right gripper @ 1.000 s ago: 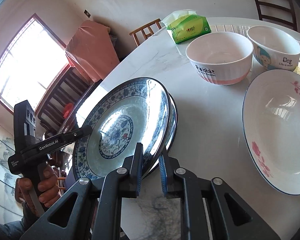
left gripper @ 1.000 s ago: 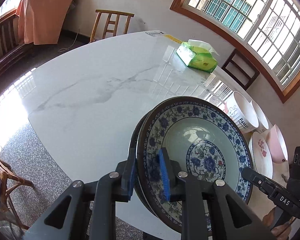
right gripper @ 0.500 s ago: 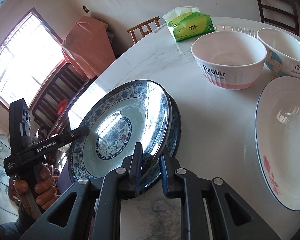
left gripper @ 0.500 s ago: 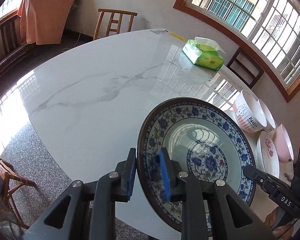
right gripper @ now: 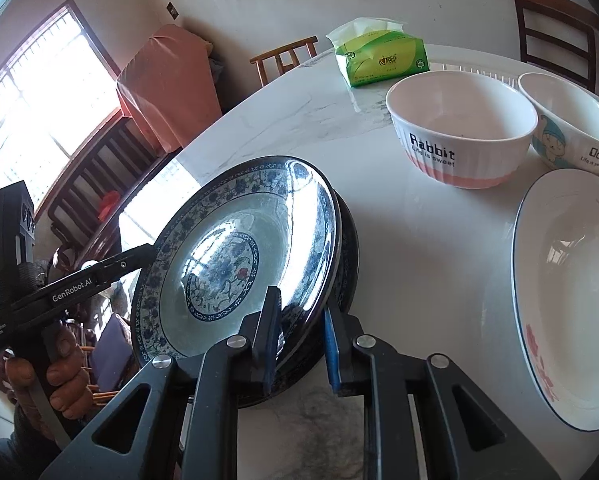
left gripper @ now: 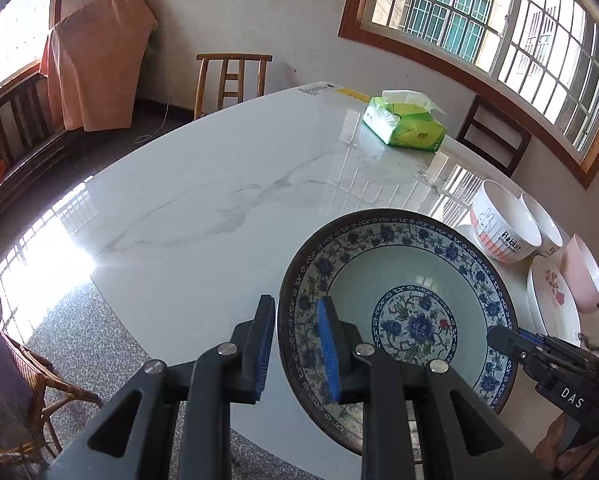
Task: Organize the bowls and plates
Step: 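Lower the plate onto the smaller plate and open the left gripper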
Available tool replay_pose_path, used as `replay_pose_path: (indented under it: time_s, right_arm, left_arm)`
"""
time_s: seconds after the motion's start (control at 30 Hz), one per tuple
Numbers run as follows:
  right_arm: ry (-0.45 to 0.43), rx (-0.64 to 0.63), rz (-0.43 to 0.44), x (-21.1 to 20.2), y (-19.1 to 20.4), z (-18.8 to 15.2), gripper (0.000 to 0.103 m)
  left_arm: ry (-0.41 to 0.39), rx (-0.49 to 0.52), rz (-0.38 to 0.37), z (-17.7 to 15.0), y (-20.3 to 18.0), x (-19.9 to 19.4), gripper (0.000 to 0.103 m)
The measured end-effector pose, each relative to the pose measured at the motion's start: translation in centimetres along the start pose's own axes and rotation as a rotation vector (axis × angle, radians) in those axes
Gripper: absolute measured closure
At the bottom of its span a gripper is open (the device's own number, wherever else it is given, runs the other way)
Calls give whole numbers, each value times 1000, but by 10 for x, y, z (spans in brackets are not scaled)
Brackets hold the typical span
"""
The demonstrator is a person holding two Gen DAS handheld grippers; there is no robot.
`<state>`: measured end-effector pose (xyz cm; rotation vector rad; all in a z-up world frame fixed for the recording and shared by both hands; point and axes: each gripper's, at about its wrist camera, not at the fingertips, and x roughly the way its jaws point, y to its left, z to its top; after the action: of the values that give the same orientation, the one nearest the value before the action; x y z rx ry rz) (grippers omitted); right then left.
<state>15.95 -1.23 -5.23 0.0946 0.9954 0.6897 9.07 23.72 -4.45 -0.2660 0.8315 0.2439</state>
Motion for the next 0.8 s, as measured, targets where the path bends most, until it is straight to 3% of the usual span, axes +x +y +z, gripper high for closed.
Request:
replay_pose_path:
  time_s: [0.17,0.37,0.47,0.67,0.8]
  right_arm:
    - [-25,-24,-33,-2,3,-2,82]
    - [-55,-41,-64,-9,4,-6,82]
    - [-76,-51,-86,-14,2,-8,76]
    - [-152,6,-78,-44,-15,-9,76]
    - [-223,83,-86,-84,-42,-32,70]
  left_arm:
    - [-75,56,72,-5,-10,-17,80]
    - [-82,57,96,-5,-15,-24,80]
    - [-74,36,96,-5,-13,-27,80]
    - [-59,48,16,-10,-27,-46,80]
    - [-3,76,-118,-19,-54,-53,75]
